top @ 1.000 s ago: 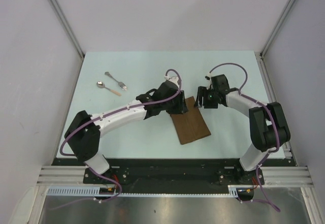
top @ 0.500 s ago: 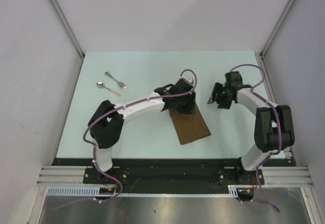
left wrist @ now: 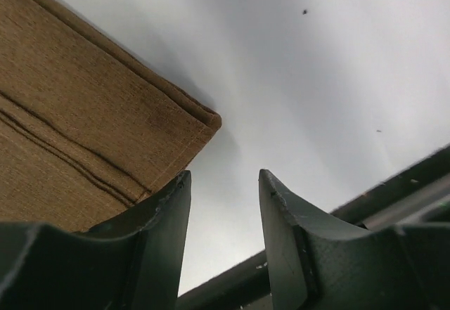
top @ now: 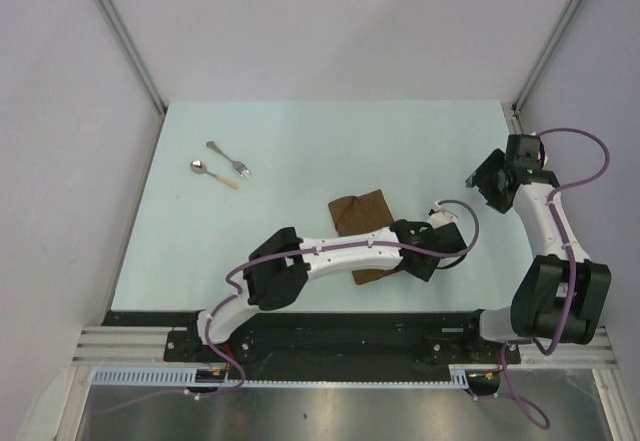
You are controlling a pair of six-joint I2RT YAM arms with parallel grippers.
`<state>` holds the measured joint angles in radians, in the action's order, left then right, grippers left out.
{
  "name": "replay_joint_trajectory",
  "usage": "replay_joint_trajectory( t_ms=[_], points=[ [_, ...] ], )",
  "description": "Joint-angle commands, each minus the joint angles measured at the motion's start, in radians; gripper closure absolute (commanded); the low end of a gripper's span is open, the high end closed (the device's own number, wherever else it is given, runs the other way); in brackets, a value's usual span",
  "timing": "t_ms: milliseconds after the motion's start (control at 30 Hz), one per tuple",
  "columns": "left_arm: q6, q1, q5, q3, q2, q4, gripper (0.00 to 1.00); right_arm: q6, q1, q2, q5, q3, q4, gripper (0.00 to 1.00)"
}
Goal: Fold the napkin into a case and place the utensils inside
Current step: Pick up the 2/3-rectangle-folded napkin from the center of the board.
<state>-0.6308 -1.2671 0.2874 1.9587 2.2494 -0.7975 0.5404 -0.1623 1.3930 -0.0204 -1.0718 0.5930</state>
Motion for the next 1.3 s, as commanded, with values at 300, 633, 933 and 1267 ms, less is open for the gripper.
replay_joint_trajectory(
  t_ms=[300, 633, 933, 1267],
  points=[
    [-0.024, -0.028, 0.18, 0.1, 0.09, -0.088, 0.53, 0.009, 0.003, -0.098, 0.046, 0.073, -0.045, 0.3],
    [0.028, -0.031, 0.136, 0.051, 0.081, 0.033, 0.5, -0.017, 0.027, -0.065, 0.092, 0.105, -0.085, 0.3],
    [0.052, -0.029, 0.173, 0.043, 0.111, 0.075, 0.53, -0.023, 0.033, -0.055, 0.099, 0.124, -0.099, 0.31],
    [0.06, -0.029, 0.188, 0.036, 0.141, 0.07, 0.6, -0.028, 0.041, -0.038, 0.106, 0.136, -0.107, 0.31]
  ],
)
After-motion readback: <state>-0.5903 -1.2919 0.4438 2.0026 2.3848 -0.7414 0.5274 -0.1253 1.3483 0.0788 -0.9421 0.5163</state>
